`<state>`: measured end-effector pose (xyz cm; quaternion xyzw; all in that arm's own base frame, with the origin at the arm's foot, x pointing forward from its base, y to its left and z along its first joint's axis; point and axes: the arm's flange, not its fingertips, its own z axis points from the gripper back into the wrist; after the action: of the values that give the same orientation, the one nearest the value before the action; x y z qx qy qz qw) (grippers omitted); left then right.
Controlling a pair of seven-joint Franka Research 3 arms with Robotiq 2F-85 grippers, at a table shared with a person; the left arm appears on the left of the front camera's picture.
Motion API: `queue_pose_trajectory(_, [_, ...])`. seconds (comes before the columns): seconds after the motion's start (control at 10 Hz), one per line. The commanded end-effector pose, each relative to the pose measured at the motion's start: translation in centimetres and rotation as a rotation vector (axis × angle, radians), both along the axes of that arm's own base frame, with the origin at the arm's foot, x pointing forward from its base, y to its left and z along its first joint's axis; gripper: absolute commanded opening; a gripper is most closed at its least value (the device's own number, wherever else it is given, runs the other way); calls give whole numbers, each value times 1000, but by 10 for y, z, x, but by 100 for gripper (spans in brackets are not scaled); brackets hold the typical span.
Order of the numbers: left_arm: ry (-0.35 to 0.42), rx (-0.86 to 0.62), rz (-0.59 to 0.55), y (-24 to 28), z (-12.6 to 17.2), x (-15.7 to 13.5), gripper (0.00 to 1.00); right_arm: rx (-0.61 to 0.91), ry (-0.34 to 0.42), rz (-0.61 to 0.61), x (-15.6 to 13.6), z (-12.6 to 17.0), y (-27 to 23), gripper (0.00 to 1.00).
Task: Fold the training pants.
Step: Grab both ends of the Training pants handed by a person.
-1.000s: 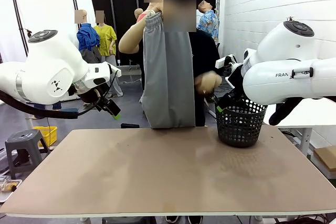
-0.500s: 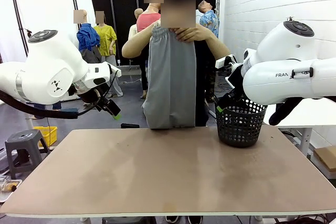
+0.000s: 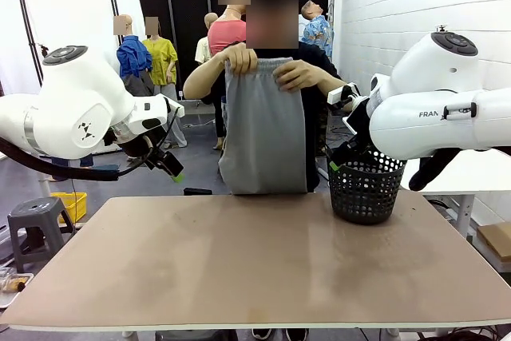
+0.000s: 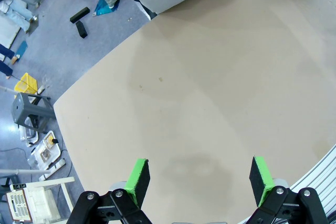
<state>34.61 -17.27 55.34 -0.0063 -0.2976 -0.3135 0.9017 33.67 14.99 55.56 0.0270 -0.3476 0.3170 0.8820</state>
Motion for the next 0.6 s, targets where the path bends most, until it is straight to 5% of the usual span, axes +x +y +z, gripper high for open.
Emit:
queue_pose_trajectory(0.0, [1,2,-4,2,-1,0,100,0,0,0,0,0,0,100])
queue_pose_trajectory(0.5, [1,2,-4,2,-1,0,100,0,0,0,0,0,0,100])
